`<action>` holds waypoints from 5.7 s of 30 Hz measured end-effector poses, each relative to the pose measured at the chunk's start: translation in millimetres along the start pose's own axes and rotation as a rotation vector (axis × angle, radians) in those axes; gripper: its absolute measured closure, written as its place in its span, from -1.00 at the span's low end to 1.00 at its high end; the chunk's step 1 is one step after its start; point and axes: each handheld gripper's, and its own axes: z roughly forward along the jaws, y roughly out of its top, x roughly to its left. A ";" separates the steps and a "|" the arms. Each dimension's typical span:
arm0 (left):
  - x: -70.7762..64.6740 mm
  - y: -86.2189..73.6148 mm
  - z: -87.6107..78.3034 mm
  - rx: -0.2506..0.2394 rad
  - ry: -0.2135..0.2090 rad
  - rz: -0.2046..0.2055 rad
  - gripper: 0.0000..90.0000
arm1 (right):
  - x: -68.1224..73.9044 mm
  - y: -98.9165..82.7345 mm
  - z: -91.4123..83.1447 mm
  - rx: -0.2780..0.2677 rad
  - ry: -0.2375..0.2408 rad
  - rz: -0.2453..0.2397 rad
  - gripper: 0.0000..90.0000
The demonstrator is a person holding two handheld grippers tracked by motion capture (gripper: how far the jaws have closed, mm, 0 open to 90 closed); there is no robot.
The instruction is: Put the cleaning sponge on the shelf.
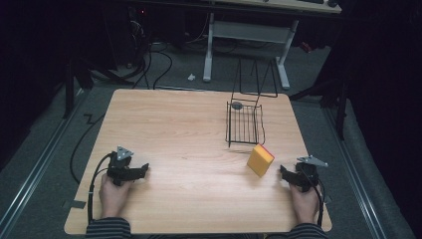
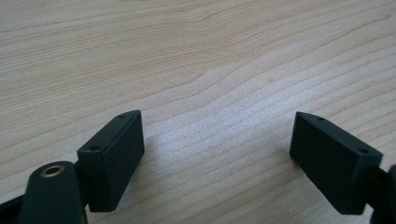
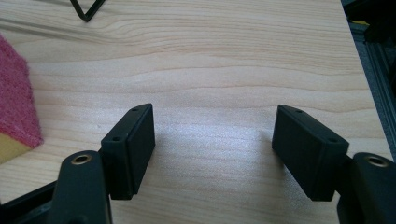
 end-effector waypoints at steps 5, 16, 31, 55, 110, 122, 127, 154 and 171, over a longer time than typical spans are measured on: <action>0.0 0.0 0.0 0.000 0.000 0.000 -0.59 | 0.2 -0.2 0.0 -0.002 0.001 0.001 -0.32; 0.0 0.1 0.0 0.001 0.000 0.000 -0.59 | 0.1 -0.1 0.1 -0.002 0.002 0.001 -0.32; 0.0 0.1 0.0 0.000 0.000 -0.001 -0.59 | -0.3 0.1 0.2 0.004 0.014 -0.010 -0.39; 0.0 -0.1 0.0 -0.001 -0.001 -0.001 -0.60 | -3.8 7.7 -16.4 -0.071 0.075 0.031 -0.28; 0.0 -0.1 -0.1 -0.001 -0.001 -0.002 -0.59 | 29.6 -15.6 -64.9 -0.187 0.249 -0.030 -0.30; 0.0 -0.1 0.0 -0.001 0.000 -0.002 -0.59 | 48.5 -7.3 -53.7 -0.180 0.317 -0.061 -0.33; 0.0 0.0 -0.1 -0.001 -0.001 -0.001 -0.59 | 52.8 -2.6 -49.1 -0.172 0.321 -0.070 -0.35; -0.1 -0.1 0.0 0.000 0.000 -0.001 -0.60 | 72.3 20.2 -17.8 -0.137 0.310 -0.119 -0.33; -0.1 -0.1 -0.1 0.000 0.000 -0.001 -0.60 | 75.3 18.9 0.4 -0.086 0.314 -0.128 -0.08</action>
